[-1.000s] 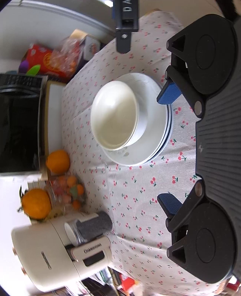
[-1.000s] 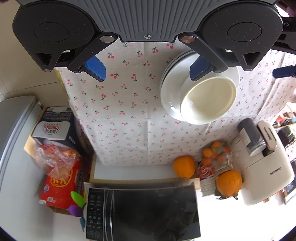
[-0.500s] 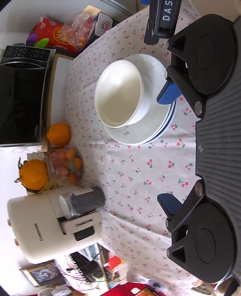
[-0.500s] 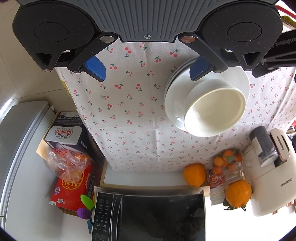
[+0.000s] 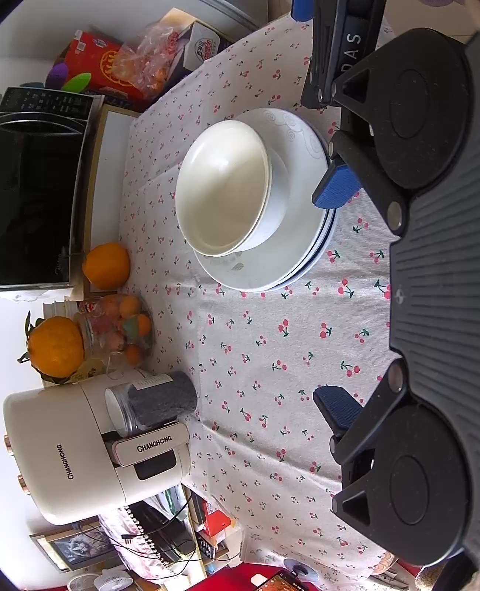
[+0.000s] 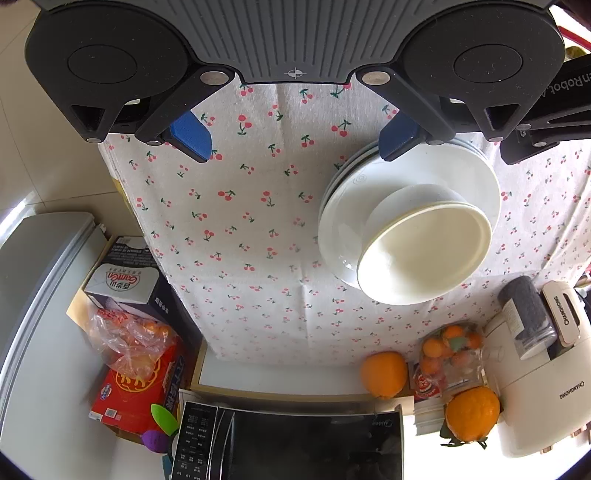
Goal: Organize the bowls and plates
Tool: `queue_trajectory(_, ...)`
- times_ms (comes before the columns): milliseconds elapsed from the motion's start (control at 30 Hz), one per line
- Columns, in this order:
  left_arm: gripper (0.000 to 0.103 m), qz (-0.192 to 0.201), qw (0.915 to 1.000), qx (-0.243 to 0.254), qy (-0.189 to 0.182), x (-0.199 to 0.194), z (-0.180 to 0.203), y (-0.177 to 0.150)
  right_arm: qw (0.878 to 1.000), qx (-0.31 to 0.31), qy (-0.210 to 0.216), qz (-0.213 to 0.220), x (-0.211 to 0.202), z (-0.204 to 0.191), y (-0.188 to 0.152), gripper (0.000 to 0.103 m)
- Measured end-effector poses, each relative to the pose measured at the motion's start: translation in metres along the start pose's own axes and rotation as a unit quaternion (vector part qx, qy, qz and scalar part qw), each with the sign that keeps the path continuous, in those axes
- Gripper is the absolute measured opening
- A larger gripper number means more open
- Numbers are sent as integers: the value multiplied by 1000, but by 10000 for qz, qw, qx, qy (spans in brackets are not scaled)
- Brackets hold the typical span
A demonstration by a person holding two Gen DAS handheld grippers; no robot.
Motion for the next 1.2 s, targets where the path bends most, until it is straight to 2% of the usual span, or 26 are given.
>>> queue_trajectory(1200,103,-55,10000,19,-15,0,3,-2,10000,-19,-49,-10,1,2,0,98)
Point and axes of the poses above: each gripper's, at about its wrist camera, not at the fingertips, and x roughly the way its jaws point, z to its right, y to its top, the point moved 2 cm from there along x, roughly the way its jaws point, and after that the axes turned 8 degrees about -x, right-handed, at the moved point
